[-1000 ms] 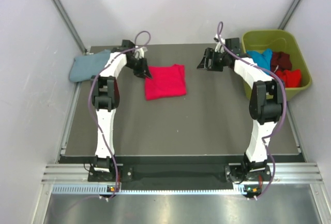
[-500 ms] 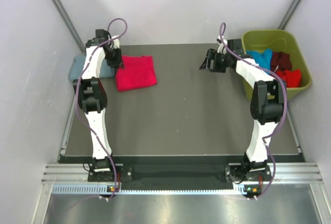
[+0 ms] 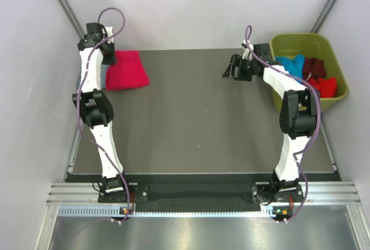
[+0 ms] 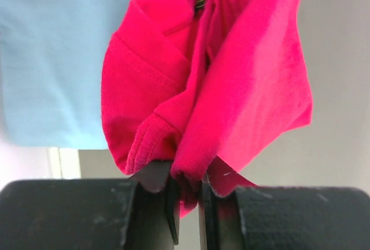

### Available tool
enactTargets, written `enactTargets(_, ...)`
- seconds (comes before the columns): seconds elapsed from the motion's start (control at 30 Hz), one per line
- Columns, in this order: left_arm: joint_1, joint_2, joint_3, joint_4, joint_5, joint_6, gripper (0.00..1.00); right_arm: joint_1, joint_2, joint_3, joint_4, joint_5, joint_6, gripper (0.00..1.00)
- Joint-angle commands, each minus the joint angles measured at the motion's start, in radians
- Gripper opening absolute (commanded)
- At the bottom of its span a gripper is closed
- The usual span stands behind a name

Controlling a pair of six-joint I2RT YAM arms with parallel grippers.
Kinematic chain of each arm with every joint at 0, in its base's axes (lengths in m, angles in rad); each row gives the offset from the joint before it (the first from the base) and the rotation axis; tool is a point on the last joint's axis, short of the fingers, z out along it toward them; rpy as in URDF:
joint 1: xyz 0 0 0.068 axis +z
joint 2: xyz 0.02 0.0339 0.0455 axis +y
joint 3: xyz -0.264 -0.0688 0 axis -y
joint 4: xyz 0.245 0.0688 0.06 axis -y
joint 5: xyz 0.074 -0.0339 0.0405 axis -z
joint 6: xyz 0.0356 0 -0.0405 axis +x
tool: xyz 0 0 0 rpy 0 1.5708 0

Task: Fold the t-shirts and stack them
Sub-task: Neatly place the folded tshirt to the corner

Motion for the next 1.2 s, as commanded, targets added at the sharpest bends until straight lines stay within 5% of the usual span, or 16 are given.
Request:
enactTargets(0.0,0.005,-0.081,0.073,0.072,-0.074,0.027,0.0,0.012,-0.014,-0.001,0.044,-0.014,0.002,0.76)
enactTargets(1.17,0.088,-0.056,0.124,0.142,-0.318,0.103,0.0,0.052,-0.009,-0.011,0.058,-0.014,-0.003,0.76)
